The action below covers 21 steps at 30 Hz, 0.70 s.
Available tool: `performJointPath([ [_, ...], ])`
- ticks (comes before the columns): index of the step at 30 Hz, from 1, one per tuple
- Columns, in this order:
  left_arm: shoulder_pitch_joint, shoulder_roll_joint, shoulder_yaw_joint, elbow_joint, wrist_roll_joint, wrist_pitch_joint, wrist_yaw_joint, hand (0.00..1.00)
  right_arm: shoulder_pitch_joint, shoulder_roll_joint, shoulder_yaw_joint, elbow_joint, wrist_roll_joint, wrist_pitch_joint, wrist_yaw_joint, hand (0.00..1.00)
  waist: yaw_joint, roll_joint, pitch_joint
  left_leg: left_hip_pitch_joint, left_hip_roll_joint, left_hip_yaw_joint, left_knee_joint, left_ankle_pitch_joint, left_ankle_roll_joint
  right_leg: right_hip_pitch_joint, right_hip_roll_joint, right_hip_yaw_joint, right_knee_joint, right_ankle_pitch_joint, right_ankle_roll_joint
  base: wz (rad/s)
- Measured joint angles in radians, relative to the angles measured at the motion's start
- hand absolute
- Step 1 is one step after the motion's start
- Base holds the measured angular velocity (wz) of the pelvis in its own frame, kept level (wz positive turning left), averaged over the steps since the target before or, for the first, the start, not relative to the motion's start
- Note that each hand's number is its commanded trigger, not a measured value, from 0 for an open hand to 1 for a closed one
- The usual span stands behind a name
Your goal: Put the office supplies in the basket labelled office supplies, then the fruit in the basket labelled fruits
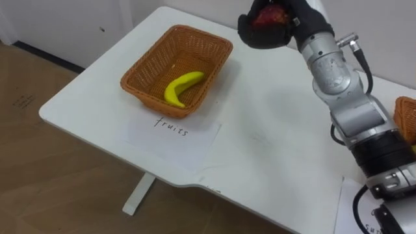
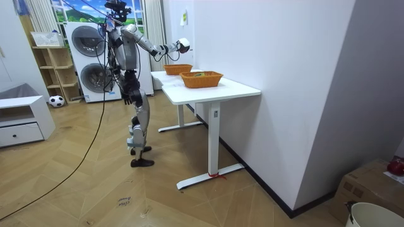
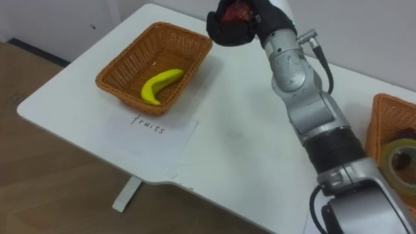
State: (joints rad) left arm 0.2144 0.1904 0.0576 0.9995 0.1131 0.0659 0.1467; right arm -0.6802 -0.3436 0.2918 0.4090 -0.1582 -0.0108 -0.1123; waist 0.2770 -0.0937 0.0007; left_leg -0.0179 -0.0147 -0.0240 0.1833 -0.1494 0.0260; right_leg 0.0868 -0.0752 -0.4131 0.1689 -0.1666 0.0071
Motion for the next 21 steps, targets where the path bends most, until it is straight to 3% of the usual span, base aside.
performJointPath([
  [9,0.009,0.003,0.02,0.001,0.037,0.02,-0.015,0.0,0.0,-0.001,0.0,-0.082,0.0,0.016,0.0,1.0,0.004,-0.007,0.0022,0.012,0.0,-0.01,-0.007,0.0,0.0,0.013,0.002,-0.001,0.0,-0.001,0.001,0.04],
  [21,0.014,0.002,0.02,0.001,0.047,0.033,-0.022,0.0,-0.006,0.002,0.039,-0.069,0.037,0.031,0.008,1.0,0.059,-0.03,0.0141,0.015,-0.004,-0.03,-0.015,0.0,0.0,0.017,0.004,-0.004,-0.002,-0.004,0.007,0.05],
])
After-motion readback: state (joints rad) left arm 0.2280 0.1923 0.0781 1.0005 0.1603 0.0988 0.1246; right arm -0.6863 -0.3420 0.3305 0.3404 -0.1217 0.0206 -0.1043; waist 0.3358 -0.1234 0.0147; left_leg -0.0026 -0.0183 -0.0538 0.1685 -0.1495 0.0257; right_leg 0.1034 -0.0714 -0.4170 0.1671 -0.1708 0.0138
